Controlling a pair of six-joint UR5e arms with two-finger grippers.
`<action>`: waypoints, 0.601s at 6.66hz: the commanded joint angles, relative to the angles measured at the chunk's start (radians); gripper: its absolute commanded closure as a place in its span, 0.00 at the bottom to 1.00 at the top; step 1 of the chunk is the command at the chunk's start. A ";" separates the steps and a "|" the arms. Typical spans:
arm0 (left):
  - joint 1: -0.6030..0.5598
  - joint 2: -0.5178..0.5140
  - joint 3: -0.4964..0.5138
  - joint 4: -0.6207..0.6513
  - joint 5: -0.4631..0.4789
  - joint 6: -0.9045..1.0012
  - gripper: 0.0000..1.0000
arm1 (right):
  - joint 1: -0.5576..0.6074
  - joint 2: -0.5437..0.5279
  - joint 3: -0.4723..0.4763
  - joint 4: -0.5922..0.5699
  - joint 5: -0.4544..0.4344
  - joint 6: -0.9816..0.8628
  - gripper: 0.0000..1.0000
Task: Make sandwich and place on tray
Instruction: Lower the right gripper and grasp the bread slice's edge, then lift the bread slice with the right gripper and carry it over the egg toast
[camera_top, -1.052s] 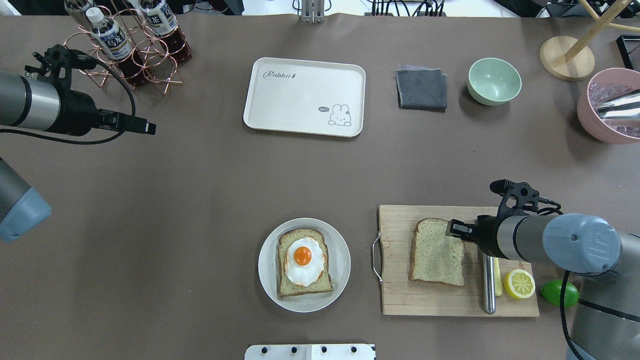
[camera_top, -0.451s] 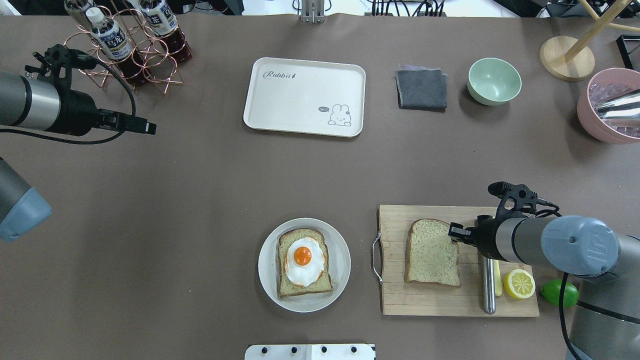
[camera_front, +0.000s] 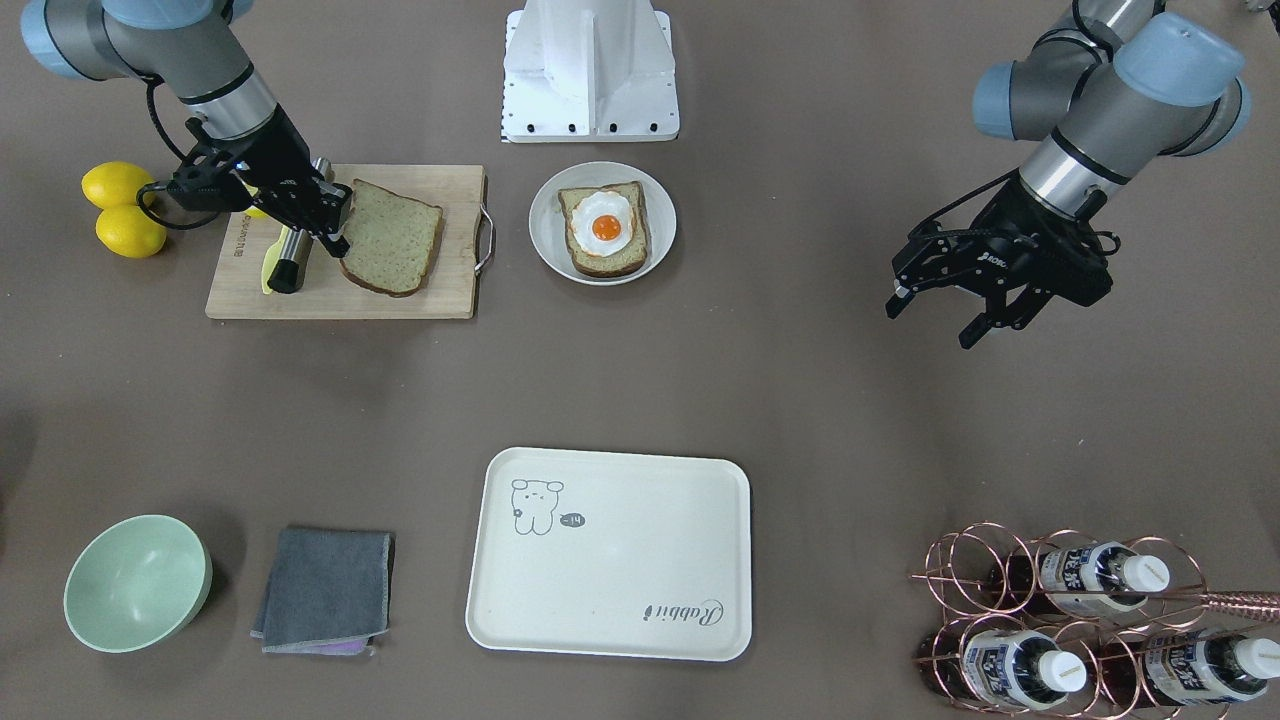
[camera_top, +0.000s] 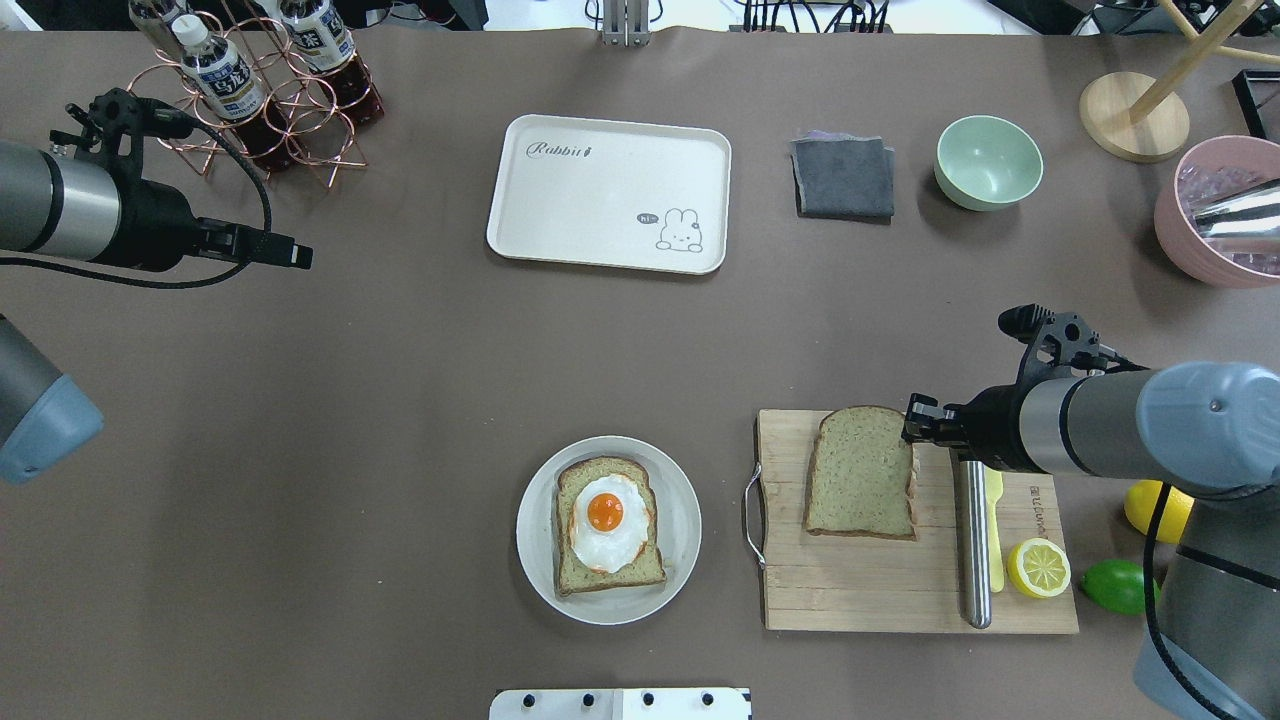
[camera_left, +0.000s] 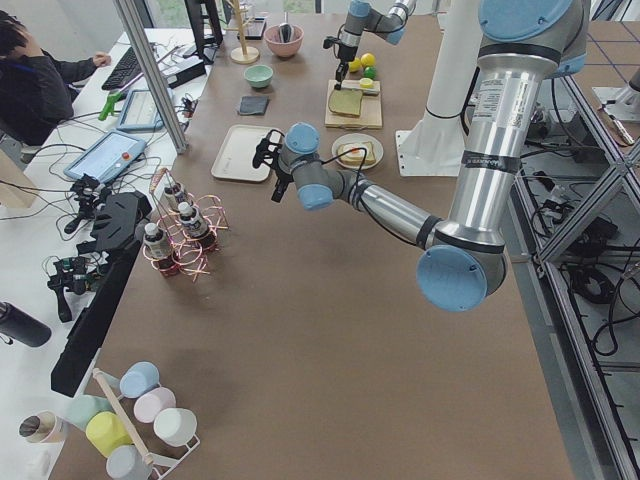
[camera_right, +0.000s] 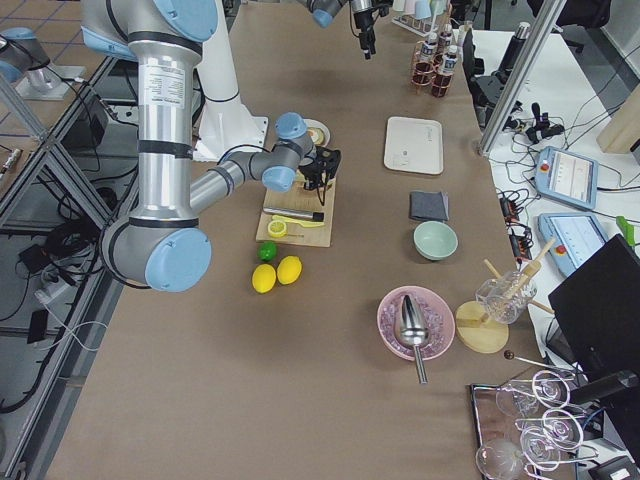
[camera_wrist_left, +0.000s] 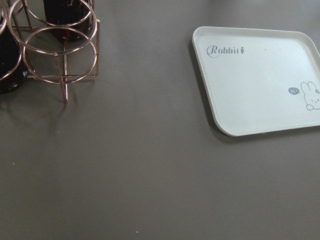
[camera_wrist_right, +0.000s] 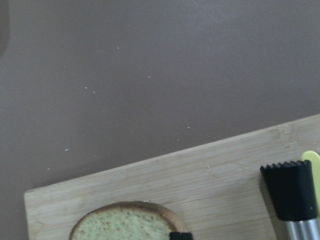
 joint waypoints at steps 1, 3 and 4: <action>0.000 0.004 0.000 0.000 0.000 -0.005 0.02 | 0.068 0.085 0.009 -0.002 0.083 -0.001 1.00; 0.000 0.009 0.000 -0.002 -0.002 -0.007 0.02 | 0.079 0.154 0.009 -0.010 0.113 -0.001 1.00; 0.000 0.010 0.002 -0.002 -0.003 -0.008 0.02 | 0.065 0.189 0.003 -0.011 0.113 -0.001 1.00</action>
